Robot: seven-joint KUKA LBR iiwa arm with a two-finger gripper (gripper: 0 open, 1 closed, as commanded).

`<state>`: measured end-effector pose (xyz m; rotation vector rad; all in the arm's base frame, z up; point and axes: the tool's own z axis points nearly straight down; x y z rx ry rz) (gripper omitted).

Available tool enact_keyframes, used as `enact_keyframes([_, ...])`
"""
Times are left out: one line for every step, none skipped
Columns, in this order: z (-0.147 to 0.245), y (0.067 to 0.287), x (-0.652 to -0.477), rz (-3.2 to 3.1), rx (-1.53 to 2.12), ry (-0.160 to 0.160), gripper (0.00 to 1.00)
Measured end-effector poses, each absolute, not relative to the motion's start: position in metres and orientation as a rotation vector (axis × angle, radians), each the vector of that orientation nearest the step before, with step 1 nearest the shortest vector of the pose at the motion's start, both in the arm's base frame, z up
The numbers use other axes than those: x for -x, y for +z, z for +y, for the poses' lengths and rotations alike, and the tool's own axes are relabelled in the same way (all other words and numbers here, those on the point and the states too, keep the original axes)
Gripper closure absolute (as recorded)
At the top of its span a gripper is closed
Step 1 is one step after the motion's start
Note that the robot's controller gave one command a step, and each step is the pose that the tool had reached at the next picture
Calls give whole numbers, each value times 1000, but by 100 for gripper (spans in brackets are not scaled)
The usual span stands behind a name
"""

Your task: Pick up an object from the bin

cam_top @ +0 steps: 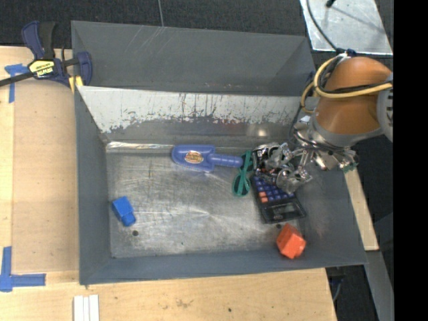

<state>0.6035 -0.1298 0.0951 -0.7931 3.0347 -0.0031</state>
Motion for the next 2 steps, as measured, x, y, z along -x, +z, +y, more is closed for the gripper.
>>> enact_keyframes([-130, 95, -603, 3035, 793, -3, 100])
enact_keyframes([-106, 302, -602, 3016, 869, 0, 100])
